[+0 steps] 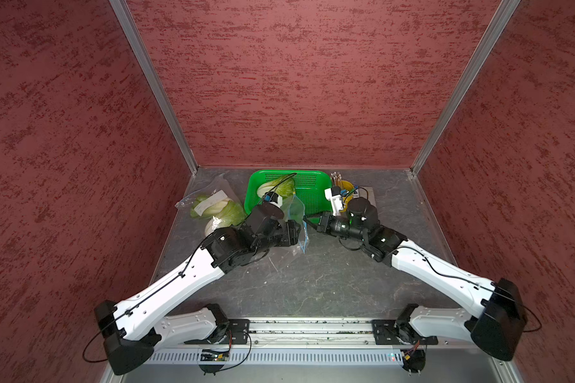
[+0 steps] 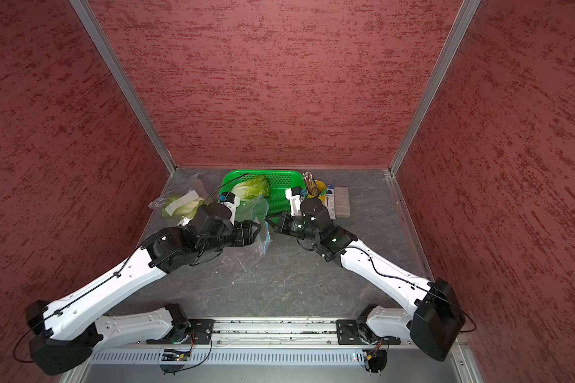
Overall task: Put the chinese cabbages into a zipper bag and zip it
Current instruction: Open the zipper of the food storage bag at the center of the board.
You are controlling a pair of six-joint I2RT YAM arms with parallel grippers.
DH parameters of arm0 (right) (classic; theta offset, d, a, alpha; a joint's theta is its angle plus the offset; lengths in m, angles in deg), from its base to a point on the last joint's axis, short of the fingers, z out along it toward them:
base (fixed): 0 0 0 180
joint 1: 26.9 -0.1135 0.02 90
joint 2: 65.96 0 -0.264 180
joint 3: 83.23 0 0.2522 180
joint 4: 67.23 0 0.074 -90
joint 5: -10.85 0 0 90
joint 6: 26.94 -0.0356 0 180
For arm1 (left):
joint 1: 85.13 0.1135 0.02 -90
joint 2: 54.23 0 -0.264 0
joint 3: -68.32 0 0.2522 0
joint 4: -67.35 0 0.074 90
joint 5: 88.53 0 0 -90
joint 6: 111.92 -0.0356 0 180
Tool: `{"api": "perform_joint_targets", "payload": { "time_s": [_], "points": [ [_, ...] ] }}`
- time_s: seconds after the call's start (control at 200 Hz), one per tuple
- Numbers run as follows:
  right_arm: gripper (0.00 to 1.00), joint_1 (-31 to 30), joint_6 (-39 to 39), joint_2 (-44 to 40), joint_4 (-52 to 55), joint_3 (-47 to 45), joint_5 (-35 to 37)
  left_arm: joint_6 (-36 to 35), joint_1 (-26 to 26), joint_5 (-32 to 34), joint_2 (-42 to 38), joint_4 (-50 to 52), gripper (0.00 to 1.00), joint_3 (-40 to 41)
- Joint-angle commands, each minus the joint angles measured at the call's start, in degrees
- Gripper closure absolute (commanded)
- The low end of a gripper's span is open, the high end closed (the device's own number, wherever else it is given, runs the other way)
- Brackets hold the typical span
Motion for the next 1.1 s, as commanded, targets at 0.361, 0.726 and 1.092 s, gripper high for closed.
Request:
{"api": "perform_joint_targets", "payload": {
  "time_s": [0.361,0.726,1.092],
  "points": [
    [1.0,-2.7,1.3,0.4,0.2,3.2,3.3,-4.1,4.1,0.5,8.1,-2.2,0.4,-2.5],
    [1.0,-2.9,2.1,-0.3,1.4,2.6,4.3,-4.1,5.2,0.9,8.1,-4.5,0.71,0.1],
    [1.0,-2.9,3.1,-0.9,3.3,1.9,5.7,-5.1,5.7,1.5,3.1,-6.8,0.95,3.1]
  ]
}}
